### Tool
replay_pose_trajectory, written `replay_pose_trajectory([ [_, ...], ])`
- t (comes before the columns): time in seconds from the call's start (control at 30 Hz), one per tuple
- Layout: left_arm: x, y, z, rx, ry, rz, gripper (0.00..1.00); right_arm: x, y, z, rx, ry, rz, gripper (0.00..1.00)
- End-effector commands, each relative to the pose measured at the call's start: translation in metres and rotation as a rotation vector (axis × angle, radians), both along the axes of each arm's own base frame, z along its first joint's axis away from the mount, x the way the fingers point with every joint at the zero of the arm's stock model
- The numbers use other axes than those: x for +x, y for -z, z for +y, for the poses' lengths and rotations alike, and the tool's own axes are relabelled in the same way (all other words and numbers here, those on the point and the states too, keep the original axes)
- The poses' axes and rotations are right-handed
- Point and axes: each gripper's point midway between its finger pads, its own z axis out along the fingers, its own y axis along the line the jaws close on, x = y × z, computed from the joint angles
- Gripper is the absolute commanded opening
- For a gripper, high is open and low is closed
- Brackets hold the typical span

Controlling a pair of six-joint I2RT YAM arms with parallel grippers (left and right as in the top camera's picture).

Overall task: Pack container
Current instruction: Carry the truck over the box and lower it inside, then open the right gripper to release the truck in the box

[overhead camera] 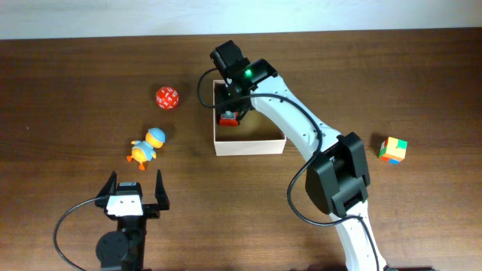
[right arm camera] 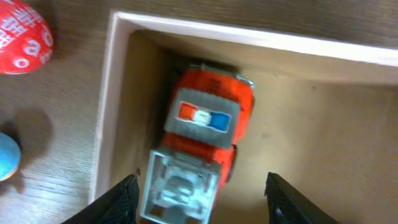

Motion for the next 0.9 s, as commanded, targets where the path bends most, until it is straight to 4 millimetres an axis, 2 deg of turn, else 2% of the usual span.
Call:
replay_pose_trajectory([
  [0.0, 0.0, 0.001, 0.002, 0.016, -0.006, 0.0, 0.99, 0.012, -0.026, -0.021, 0.001, 0.009, -0.032, 0.59],
  [0.17, 0.0, 0.001, 0.002, 0.016, -0.006, 0.0, 0.99, 0.015, -0.02, -0.05, -0.047, 0.026, -0.002, 0.58],
  [0.33, 0.0, 0.001, 0.002, 0.016, -0.006, 0.0, 0.99, 0.016, -0.012, -0.057, -0.073, -0.006, 0.005, 0.52],
  [0.53, 0.0, 0.001, 0.002, 0.016, -0.006, 0.0, 0.99, 0.012, 0.012, -0.054, -0.082, -0.018, 0.048, 0.52],
  [0.7, 0.0, 0.001, 0.002, 0.016, -0.006, 0.0, 0.99, 0.008, 0.023, -0.048, -0.085, -0.033, 0.069, 0.52],
  [0.87, 0.0, 0.001, 0.002, 0.016, -0.006, 0.0, 0.99, 0.002, 0.028, -0.028, -0.057, -0.113, 0.071, 0.52],
])
